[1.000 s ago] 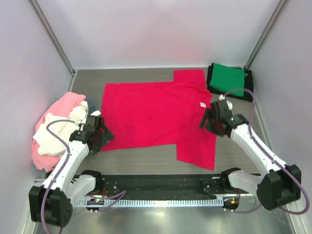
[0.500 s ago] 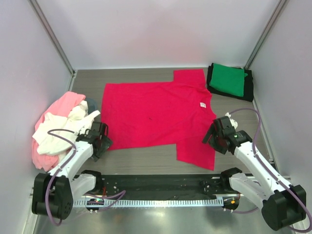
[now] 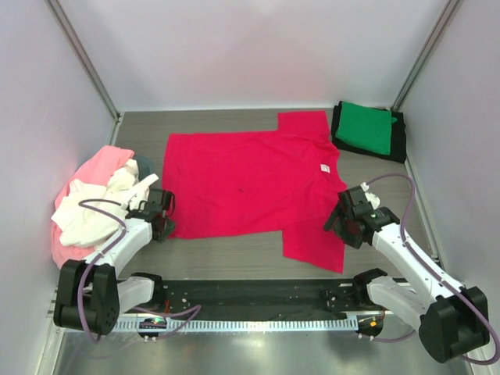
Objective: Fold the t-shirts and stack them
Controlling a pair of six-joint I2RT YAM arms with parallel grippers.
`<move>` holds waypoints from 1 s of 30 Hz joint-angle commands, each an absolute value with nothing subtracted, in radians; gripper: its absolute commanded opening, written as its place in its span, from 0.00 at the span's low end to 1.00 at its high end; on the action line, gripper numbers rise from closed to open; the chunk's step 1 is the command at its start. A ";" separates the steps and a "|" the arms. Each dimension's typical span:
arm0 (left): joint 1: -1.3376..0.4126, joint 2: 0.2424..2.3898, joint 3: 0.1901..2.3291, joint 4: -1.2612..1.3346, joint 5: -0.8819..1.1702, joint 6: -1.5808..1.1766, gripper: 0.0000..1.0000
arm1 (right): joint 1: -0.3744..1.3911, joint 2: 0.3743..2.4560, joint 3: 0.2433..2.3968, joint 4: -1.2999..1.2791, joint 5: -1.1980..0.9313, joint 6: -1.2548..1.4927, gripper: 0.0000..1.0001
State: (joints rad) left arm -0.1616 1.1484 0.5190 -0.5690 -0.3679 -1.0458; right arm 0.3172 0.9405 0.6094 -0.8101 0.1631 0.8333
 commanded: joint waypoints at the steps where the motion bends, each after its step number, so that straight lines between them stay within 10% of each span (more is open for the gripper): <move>1: -0.160 1.151 0.509 -0.512 -0.347 -1.048 0.17 | 0.343 0.956 0.606 -0.821 0.204 0.896 0.72; 4: -0.160 1.126 0.509 -0.515 -0.333 -1.042 0.00 | 0.374 0.973 0.597 -0.841 0.229 0.937 0.72; 24: -0.158 0.924 0.563 -0.650 -0.314 -1.002 0.00 | 0.796 1.107 0.534 -0.845 0.296 1.266 0.72; 30: -0.156 0.888 0.555 -0.664 -0.307 -0.999 0.00 | 0.799 1.170 0.503 -0.785 0.317 1.267 0.56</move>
State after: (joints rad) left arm -0.1612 0.9115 0.5423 -0.6445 -0.3084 -1.0126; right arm 0.7918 1.1286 0.5346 -0.8646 0.2607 1.2251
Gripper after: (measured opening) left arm 0.012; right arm 0.613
